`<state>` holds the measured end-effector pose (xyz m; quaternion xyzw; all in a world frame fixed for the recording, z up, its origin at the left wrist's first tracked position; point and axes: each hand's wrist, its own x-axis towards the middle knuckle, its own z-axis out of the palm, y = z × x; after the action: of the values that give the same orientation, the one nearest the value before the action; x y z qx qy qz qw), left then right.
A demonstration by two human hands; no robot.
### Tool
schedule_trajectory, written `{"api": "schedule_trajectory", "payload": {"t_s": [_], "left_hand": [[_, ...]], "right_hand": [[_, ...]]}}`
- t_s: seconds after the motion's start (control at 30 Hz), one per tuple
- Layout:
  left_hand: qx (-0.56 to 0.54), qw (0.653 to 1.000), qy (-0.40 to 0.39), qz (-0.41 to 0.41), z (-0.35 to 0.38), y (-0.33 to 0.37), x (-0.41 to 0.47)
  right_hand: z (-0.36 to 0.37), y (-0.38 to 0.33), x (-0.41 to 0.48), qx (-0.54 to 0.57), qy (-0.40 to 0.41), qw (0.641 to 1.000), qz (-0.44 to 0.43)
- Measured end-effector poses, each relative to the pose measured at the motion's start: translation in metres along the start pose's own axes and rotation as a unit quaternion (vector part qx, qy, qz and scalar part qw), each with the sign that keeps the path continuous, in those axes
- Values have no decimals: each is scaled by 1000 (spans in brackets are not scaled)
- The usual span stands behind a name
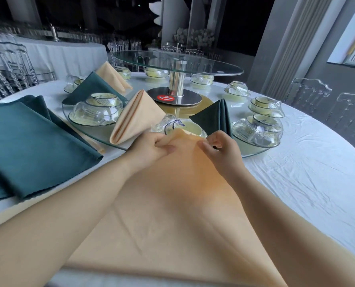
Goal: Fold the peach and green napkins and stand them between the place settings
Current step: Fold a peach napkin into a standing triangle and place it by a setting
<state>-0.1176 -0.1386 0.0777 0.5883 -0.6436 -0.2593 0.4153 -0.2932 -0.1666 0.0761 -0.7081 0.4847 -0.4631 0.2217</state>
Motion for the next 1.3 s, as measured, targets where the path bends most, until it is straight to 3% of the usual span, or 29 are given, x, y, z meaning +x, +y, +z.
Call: {"api": "schedule_trajectory", "payload": {"t_s": [0.2,0.4,0.6,0.73,0.97,1.1,1.3], "left_hand": [[0,997,-42,62,-41,41,-23],[17,994,-11,110,-62,78,-51],[18,978,126,164,-66,98,-80],[55,959,232,155,-59,90,-103],[25,935,269,229,-80,123,-132],[75,949,251,177,-92,136,-116],[195,958,200,62,-70,94,-64]], "right_hand": [[-25,-34,-8,4,-17,998,-53],[-47,-74,-23,-18,38,993,-108],[-74,-121,-50,-56,101,979,-171],[-87,-137,-67,-76,111,975,-177],[-103,-147,-78,-91,163,959,-213],[-102,-150,-64,-107,153,966,-176],[-79,-124,-32,-194,49,976,-81]]}}
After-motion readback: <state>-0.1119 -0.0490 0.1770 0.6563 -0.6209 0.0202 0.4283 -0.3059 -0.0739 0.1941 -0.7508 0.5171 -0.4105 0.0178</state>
